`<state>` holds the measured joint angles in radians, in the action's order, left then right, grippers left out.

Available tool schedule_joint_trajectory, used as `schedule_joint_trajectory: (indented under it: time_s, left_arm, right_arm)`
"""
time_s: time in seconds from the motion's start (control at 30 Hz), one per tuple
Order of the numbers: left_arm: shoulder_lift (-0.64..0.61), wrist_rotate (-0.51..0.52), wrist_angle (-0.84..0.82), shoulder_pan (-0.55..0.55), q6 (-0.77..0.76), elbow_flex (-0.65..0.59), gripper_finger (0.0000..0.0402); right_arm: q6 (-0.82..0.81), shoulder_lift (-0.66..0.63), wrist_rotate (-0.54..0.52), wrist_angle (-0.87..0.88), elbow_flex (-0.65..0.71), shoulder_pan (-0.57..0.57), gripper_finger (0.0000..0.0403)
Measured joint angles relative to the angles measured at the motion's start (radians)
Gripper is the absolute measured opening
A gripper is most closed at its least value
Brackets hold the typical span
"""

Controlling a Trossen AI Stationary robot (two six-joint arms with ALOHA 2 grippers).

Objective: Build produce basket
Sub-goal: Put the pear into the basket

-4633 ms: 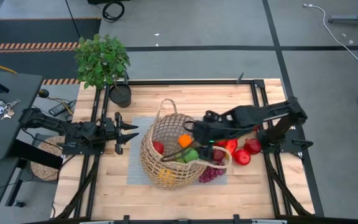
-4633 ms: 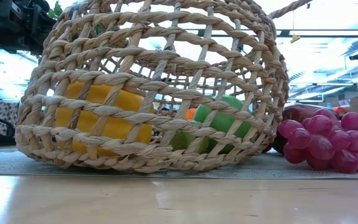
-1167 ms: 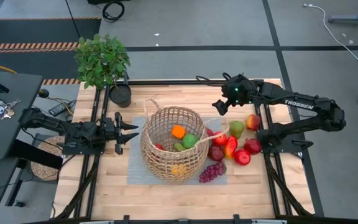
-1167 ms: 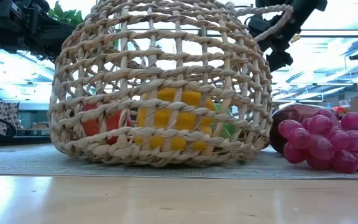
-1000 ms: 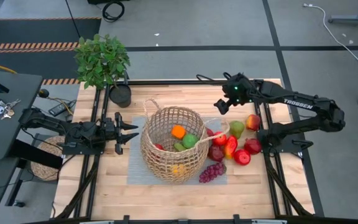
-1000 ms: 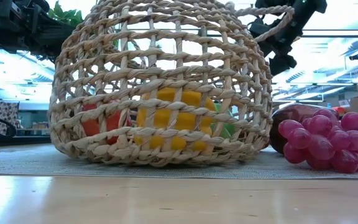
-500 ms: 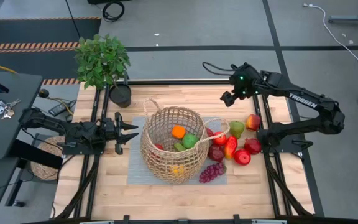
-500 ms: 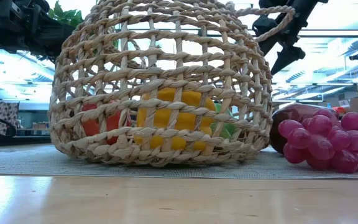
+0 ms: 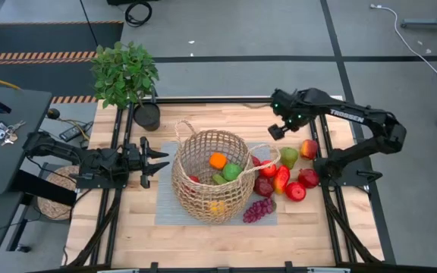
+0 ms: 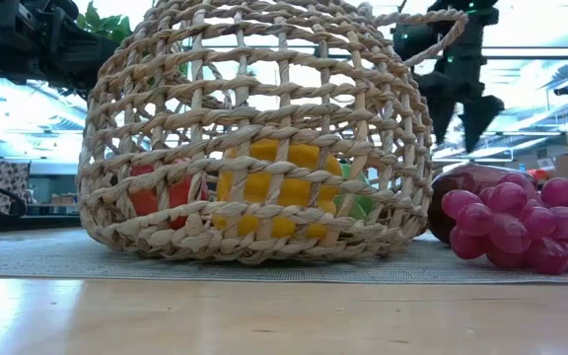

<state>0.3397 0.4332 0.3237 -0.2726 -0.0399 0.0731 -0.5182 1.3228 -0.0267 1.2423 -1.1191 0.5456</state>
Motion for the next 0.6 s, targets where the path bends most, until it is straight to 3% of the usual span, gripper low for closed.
schedule_joint_trajectory:
  time_s: [0.23,0.37,0.6]
  left_arm:
    - [0.0,0.0,0.0,0.0,0.0,0.0,0.0147]
    - [0.0,0.0,0.0,0.0,0.0,0.0,0.0151]
    - [0.0,0.0,0.0,0.0,0.0,0.0,0.0145]
  right_arm:
    - [-0.108,-0.033,0.005,0.138,0.0,-0.098,0.0374]
    - [-0.19,-0.064,-0.028,0.111,0.039,-0.184,0.0374]
    - [-0.264,-0.074,-0.039,-0.068,0.225,-0.259,0.0391]
